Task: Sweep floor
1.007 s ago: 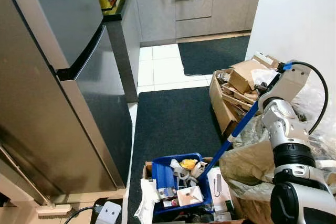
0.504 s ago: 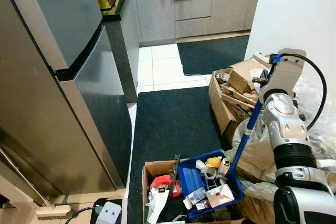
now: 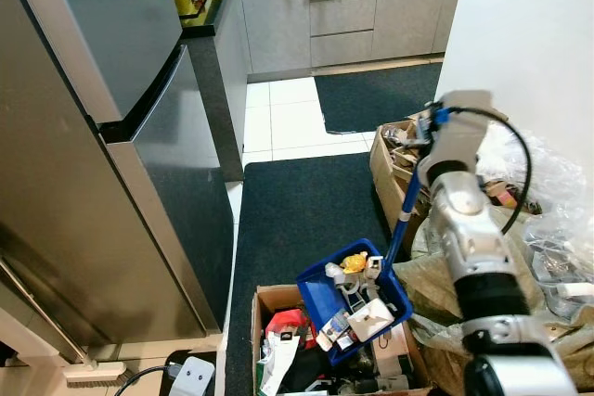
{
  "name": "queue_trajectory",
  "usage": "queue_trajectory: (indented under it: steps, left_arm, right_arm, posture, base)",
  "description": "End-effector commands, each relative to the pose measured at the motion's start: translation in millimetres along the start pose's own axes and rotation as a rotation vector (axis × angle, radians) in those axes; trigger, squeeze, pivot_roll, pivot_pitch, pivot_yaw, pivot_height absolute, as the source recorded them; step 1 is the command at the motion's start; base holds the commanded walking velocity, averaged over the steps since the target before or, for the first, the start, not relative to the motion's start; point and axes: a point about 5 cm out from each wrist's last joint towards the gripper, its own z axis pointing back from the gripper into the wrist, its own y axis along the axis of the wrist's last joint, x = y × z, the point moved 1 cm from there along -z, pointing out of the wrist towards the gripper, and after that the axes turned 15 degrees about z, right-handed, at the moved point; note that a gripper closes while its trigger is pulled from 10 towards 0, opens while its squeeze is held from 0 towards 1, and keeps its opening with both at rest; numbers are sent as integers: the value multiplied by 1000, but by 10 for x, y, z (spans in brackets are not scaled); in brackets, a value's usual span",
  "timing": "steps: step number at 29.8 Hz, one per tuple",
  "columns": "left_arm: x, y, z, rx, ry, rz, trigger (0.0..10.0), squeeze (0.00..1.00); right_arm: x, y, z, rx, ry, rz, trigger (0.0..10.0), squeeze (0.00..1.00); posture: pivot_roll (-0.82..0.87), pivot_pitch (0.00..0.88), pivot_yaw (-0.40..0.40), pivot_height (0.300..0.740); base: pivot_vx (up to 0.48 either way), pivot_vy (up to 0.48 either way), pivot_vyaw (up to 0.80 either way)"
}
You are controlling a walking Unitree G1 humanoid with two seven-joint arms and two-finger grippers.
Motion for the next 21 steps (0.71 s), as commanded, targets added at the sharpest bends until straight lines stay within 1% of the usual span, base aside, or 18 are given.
queue_trajectory:
  steps: [1,2,3,4,6,7,8,15,16,18,21]
  left_arm:
    - [-80,-8,14,-10,19,8,10000,0]
    - [-80,-8,14,-10,19,8,10000,0]
    - [-79,-6,14,-10,19,8,10000,0]
    - [-73,-3,12,-10,18,9,10000,0]
    - [-73,-3,12,-10,18,9,10000,0]
    - [-70,-1,11,-10,18,9,10000,0]
    - [-70,-1,11,-10,18,9,10000,0]
    - [-62,8,8,-8,17,4,10000,0]
    - [-62,8,8,-8,17,4,10000,0]
    - [-60,11,7,-7,16,3,10000,0]
    - [-58,20,6,-6,13,-3,10000,0]
  right_arm:
    - [-161,217,55,146,45,45,10000,0]
    - [-161,217,55,146,45,45,10000,0]
    - [-224,225,92,167,67,56,10000,0]
    - [-317,261,160,229,105,114,10000,0]
    - [-317,261,160,229,105,114,10000,0]
    - [-343,278,186,251,116,116,10000,0]
    - [-343,278,186,251,116,116,10000,0]
    - [-444,416,305,376,129,96,10000,0]
    - [-444,416,305,376,129,96,10000,0]
    - [-443,458,326,411,114,95,10000,0]
    - [-491,545,370,485,130,135,10000,0]
  posture:
    - [-75,6,68,740]
    - [-75,6,68,740]
    - [-75,6,68,740]
    - [-74,4,66,740]
    - [-74,4,66,740]
    - [-73,2,63,740]
    - [-73,2,63,740]
    - [-76,0,59,740]
    - [-76,0,59,740]
    - [-75,0,59,740]
    - [-79,0,62,740]
  base:
    - [0,0,0]
    - [0,0,0]
    - [0,0,0]
    - [0,0,0]
    - [0,0,0]
    - [0,0,0]
    - [0,0,0]
    - [0,0,0]
    - [0,0,0]
    - [0,0,0]
    - [0,0,0]
